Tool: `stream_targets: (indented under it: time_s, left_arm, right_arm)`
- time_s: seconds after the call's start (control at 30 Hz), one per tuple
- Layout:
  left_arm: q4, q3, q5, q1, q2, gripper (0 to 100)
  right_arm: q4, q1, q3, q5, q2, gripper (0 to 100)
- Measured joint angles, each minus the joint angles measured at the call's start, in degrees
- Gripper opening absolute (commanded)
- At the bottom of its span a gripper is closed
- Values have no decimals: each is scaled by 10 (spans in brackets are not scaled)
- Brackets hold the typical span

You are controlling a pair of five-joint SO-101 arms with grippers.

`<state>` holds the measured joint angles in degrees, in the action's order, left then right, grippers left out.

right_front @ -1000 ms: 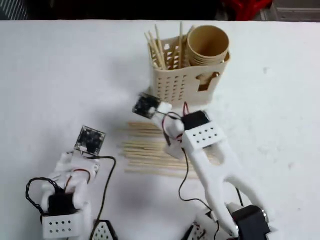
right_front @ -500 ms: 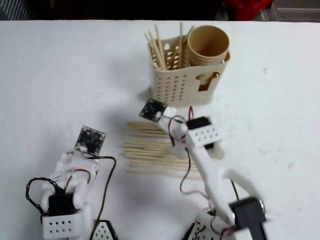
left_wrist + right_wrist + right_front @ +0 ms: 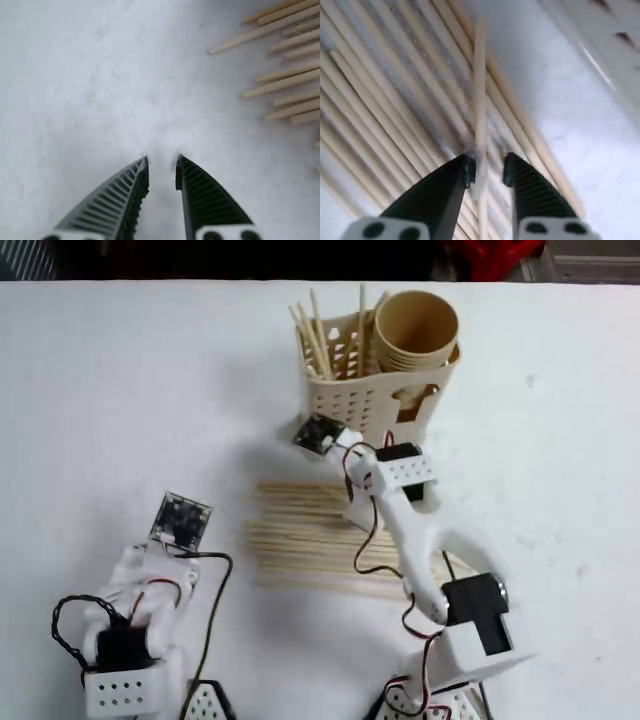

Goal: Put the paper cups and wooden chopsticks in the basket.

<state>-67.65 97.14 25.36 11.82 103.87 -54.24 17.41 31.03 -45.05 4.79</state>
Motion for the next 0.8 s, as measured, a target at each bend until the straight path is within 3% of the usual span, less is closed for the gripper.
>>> stream_targets:
  time_s: [0.37, 0.8]
  left_arm:
    - [0, 0, 0, 0, 0, 109]
    - [0, 0, 0, 0, 0, 109]
  right_arm:
    - [-40, 1, 2, 4, -52, 20]
    - [-146, 51, 1, 149, -388, 20]
